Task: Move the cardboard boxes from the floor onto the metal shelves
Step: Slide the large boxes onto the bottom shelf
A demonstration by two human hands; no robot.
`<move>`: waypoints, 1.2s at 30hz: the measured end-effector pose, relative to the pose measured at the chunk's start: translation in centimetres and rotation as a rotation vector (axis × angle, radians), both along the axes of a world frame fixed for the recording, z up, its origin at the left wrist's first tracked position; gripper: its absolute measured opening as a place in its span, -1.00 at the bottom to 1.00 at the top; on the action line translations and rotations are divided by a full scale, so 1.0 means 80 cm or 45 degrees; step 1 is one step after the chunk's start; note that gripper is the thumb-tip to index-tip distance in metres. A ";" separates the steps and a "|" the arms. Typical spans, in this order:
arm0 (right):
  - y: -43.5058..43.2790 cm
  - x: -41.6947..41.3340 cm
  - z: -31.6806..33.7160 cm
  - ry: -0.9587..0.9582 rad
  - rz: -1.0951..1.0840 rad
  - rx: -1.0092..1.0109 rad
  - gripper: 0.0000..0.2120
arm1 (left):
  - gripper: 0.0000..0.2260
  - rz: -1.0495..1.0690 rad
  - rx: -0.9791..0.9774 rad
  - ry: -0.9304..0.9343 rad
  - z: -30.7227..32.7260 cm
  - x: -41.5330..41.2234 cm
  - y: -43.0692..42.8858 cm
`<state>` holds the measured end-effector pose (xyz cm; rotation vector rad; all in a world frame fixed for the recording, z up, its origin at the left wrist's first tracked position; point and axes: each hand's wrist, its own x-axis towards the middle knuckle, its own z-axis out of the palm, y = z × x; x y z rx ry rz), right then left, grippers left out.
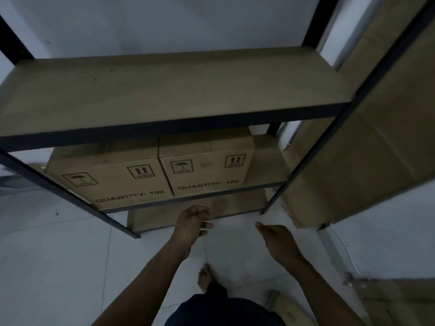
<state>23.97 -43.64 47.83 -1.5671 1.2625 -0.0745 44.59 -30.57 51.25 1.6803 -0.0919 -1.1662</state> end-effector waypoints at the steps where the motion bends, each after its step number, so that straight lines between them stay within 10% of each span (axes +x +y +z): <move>1: 0.012 -0.019 0.000 -0.019 -0.036 0.018 -0.42 | -0.91 -0.042 -0.003 -0.008 0.002 -0.017 0.003; 17: 0.344 -0.409 0.045 -0.063 -0.895 -0.211 -0.43 | -0.88 -1.159 0.004 -0.030 0.020 -0.384 0.131; 36: 0.817 -0.533 0.036 -0.008 -2.050 -0.131 -0.71 | -0.88 -2.252 0.004 0.056 0.005 -0.638 0.381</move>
